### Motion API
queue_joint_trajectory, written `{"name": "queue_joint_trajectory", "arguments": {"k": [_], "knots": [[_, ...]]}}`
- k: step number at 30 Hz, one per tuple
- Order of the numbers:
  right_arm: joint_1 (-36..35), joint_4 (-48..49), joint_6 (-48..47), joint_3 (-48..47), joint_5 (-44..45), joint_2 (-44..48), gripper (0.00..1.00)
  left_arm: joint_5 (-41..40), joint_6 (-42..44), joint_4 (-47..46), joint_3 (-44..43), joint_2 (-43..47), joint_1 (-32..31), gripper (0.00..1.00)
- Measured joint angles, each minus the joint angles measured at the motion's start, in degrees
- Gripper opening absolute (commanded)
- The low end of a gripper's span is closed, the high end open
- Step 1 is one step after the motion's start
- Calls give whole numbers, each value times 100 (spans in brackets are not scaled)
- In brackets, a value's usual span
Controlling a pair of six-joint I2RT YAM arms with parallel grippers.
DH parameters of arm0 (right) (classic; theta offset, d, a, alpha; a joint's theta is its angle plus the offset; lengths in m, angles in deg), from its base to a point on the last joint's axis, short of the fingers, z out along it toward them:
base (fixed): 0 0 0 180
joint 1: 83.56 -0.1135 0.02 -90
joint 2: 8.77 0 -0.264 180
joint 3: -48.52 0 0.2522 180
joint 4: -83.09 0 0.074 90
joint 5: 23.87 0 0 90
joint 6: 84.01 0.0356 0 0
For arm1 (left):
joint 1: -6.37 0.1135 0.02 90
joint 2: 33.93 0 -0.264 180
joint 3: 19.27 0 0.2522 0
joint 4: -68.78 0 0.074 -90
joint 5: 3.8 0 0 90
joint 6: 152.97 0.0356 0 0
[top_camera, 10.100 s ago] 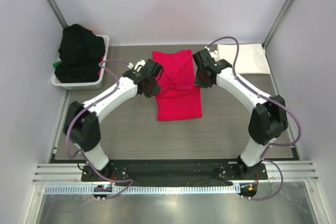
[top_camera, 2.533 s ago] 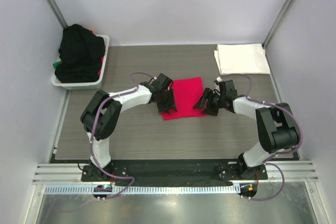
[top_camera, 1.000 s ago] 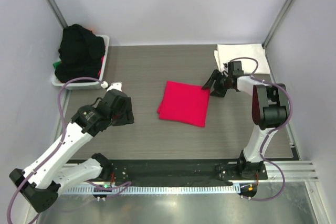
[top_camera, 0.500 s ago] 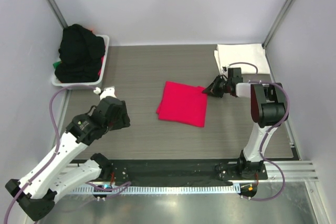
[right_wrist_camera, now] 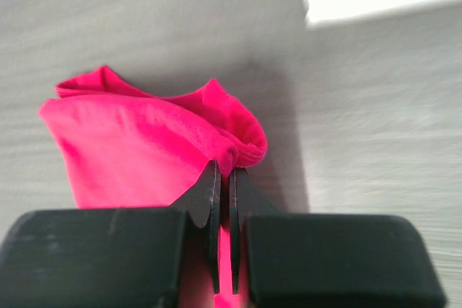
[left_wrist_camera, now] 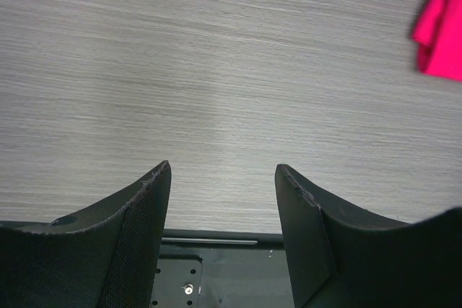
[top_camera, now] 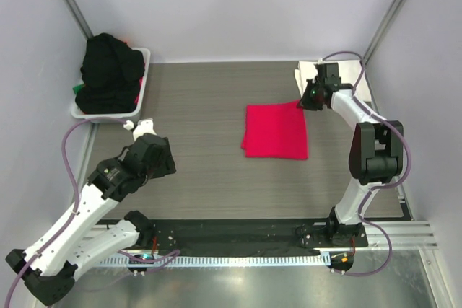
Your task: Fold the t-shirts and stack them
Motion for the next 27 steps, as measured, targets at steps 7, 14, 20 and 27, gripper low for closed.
{"name": "queue_joint_trajectory", "arguments": {"k": [7, 14, 20, 27], "knots": [[28, -601, -726, -1161, 927, 20, 1, -63, 2, -2, 0, 33, 0, 61], [177, -909, -1429, -2516, 1305, -15, 1, -68, 2, -9, 0, 35, 0, 61], [514, -944, -1707, -3257, 1189, -227, 1, -66, 2, -22, 2, 28, 0, 61], [748, -1163, -1825, -3788, 876, -636, 1, -63, 2, -28, 2, -4, 0, 61]]}}
